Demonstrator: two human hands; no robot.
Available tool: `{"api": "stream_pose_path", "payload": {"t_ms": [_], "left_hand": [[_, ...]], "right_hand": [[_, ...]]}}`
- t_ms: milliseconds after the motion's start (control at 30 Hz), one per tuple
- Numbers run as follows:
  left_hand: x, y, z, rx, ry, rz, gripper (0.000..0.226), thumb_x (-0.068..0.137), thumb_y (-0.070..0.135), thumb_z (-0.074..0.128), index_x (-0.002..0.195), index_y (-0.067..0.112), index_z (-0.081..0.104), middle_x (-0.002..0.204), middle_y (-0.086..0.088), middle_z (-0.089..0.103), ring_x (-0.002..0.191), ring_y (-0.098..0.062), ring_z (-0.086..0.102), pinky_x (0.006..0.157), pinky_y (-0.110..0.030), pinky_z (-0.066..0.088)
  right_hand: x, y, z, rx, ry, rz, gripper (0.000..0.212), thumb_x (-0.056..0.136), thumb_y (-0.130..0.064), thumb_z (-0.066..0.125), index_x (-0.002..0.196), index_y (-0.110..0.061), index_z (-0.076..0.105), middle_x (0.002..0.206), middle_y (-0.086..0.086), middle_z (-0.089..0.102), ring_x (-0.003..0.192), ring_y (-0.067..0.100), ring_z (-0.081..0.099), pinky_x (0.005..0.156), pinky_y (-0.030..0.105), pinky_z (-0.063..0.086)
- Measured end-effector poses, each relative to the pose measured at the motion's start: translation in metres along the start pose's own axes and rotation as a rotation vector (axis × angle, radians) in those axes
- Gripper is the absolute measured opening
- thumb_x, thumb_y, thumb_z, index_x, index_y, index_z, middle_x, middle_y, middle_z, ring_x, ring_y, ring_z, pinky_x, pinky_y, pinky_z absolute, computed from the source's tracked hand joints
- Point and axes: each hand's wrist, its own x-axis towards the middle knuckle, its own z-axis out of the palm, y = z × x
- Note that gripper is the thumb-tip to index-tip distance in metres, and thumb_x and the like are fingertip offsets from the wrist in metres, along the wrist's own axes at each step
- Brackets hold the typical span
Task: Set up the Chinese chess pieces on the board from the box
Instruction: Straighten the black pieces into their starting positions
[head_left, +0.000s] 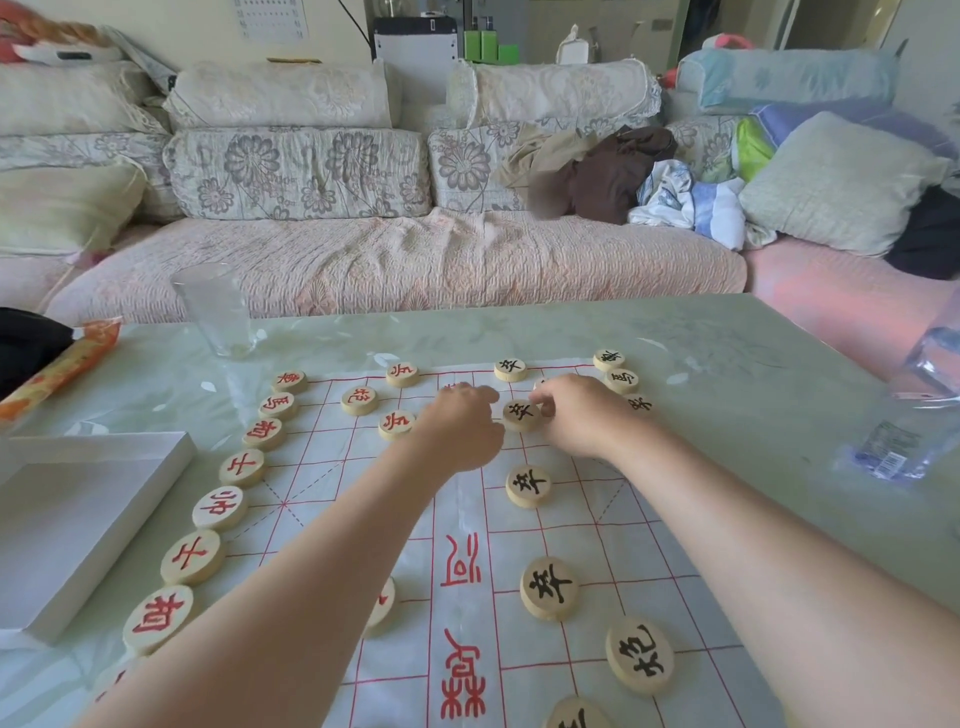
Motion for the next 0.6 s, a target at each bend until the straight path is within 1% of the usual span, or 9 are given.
{"api": "stream_pose_path", "payload": {"t_ms": [67,100,167,233,333,400,467,533,600], "left_hand": [[0.011,0.001,0.000,0.011,-0.001,0.027,0.053,0.092,0.023,0.051,0.144,0.026,0.039,0.138,-0.001,0.046,0.130,-0.024,0.036,0.104,-0.040,0.040],[0.015,0.001,0.001,0.012,-0.019,0.047,0.053,0.091,0.020,0.051,0.143,0.027,0.040,0.138,-0.002,0.046,0.129,-0.024,0.035,0.104,-0.041,0.039],[0.021,-0.001,0.003,0.019,-0.040,0.088,0.048,0.090,0.022,0.055,0.137,0.029,0.048,0.131,-0.003,0.050,0.125,-0.025,0.038,0.102,-0.040,0.040],[0.024,-0.006,0.005,0.013,-0.017,0.106,0.043,0.087,0.028,0.062,0.129,0.030,0.055,0.122,0.000,0.055,0.118,-0.023,0.043,0.098,-0.036,0.042],[0.023,-0.014,0.006,-0.017,0.037,0.092,0.040,0.082,0.025,0.066,0.121,0.029,0.057,0.115,0.005,0.060,0.112,-0.019,0.048,0.094,-0.034,0.044],[0.023,-0.017,0.007,-0.028,0.054,0.087,0.044,0.081,0.026,0.068,0.123,0.027,0.055,0.115,0.006,0.061,0.112,-0.019,0.048,0.095,-0.034,0.043],[0.023,-0.019,0.009,-0.039,0.046,0.079,0.053,0.081,0.031,0.069,0.130,0.027,0.051,0.117,0.006,0.061,0.114,-0.019,0.047,0.097,-0.035,0.042],[0.024,-0.019,0.009,-0.035,0.028,0.075,0.059,0.081,0.038,0.069,0.135,0.027,0.048,0.119,0.005,0.060,0.117,-0.020,0.046,0.099,-0.038,0.042],[0.026,-0.017,0.008,-0.017,0.012,0.073,0.057,0.082,0.046,0.066,0.134,0.028,0.051,0.120,0.002,0.059,0.118,-0.023,0.045,0.098,-0.040,0.042]], "right_hand": [[0.006,-0.002,0.000,-0.044,-0.021,-0.019,0.016,0.085,-0.032,0.059,0.097,-0.028,0.067,0.106,-0.004,0.067,0.097,0.021,0.062,0.084,0.036,0.055],[0.008,-0.003,0.000,-0.052,-0.027,-0.030,0.014,0.083,-0.039,0.060,0.087,-0.026,0.066,0.097,-0.004,0.067,0.092,0.021,0.062,0.079,0.034,0.054],[0.012,-0.006,0.000,-0.050,-0.022,-0.041,0.026,0.079,-0.051,0.063,0.077,-0.026,0.063,0.090,-0.006,0.066,0.088,0.020,0.061,0.072,0.031,0.051],[0.014,-0.008,0.002,-0.056,0.001,-0.056,0.031,0.077,-0.058,0.065,0.085,-0.028,0.066,0.095,-0.007,0.065,0.091,0.019,0.061,0.072,0.031,0.049],[0.020,-0.007,0.004,-0.044,0.016,-0.093,0.038,0.082,-0.058,0.066,0.107,-0.029,0.067,0.107,-0.006,0.063,0.100,0.018,0.060,0.081,0.033,0.051],[0.024,-0.007,0.003,0.002,-0.020,-0.114,0.045,0.082,-0.056,0.068,0.119,-0.031,0.065,0.114,-0.008,0.063,0.104,0.015,0.059,0.086,0.032,0.050],[0.026,-0.007,0.002,0.015,-0.053,-0.131,0.054,0.081,-0.054,0.071,0.129,-0.031,0.061,0.120,-0.010,0.063,0.108,0.014,0.059,0.088,0.030,0.049],[0.028,-0.007,0.003,0.013,-0.057,-0.133,0.054,0.080,-0.052,0.072,0.128,-0.031,0.061,0.119,-0.010,0.063,0.108,0.015,0.059,0.090,0.032,0.050],[0.029,-0.007,0.005,0.010,-0.061,-0.131,0.044,0.078,-0.051,0.073,0.116,-0.030,0.067,0.111,-0.009,0.065,0.102,0.016,0.061,0.088,0.035,0.052]]}}
